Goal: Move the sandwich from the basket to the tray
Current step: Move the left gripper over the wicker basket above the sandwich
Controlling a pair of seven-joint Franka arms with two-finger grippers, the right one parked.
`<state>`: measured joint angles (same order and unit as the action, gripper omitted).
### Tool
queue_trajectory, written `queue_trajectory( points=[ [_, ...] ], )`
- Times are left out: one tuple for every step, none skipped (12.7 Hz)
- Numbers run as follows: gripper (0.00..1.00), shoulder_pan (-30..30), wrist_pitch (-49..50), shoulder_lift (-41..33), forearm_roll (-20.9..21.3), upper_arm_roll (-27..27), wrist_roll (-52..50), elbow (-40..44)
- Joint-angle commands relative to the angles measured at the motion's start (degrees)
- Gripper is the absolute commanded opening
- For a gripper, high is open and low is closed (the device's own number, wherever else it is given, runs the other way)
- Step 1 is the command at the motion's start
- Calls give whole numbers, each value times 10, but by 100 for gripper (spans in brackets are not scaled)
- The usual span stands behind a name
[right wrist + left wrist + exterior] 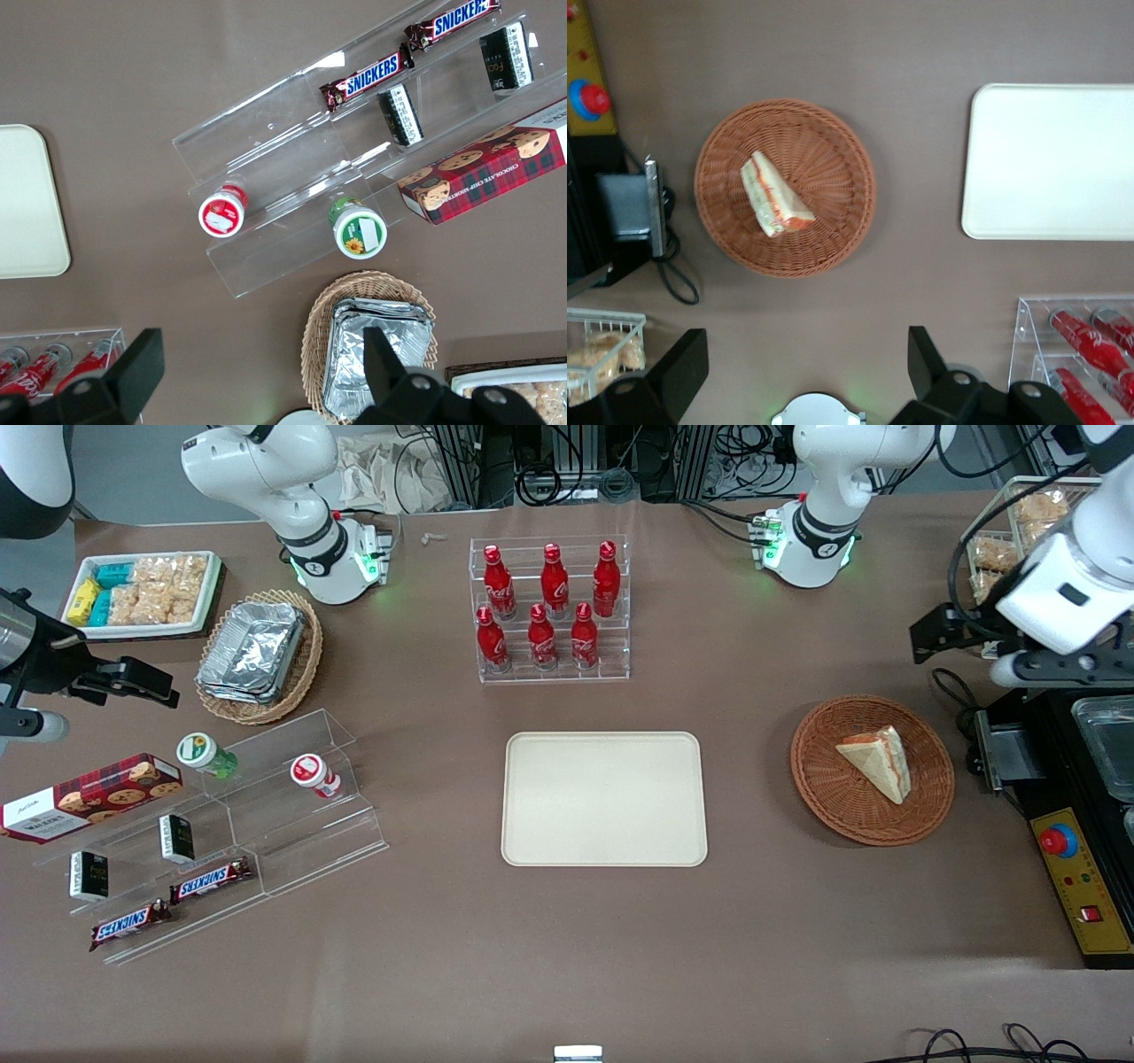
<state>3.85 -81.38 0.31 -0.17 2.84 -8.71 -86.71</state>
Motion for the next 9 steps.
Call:
queue_trajectory(
  points=[
    [100,-1,10,0,10,-26,-69,-5],
    [100,-1,9,-7,10,-48,-71,-19],
    [100,-1,7,-15,9,-67,-75,-34],
    [100,-1,4,-22,1,-84,-79,-43],
    [100,-1,1,-27,-5,-101,-85,-50],
    [100,-1,-3,-33,-11,-114,-92,-63],
    [100,-1,-11,-38,-12,-115,-104,-78],
    [100,-1,-28,-43,-11,-114,-143,-99],
    [100,2,-54,-47,-9,-110,-190,-120]
  ],
)
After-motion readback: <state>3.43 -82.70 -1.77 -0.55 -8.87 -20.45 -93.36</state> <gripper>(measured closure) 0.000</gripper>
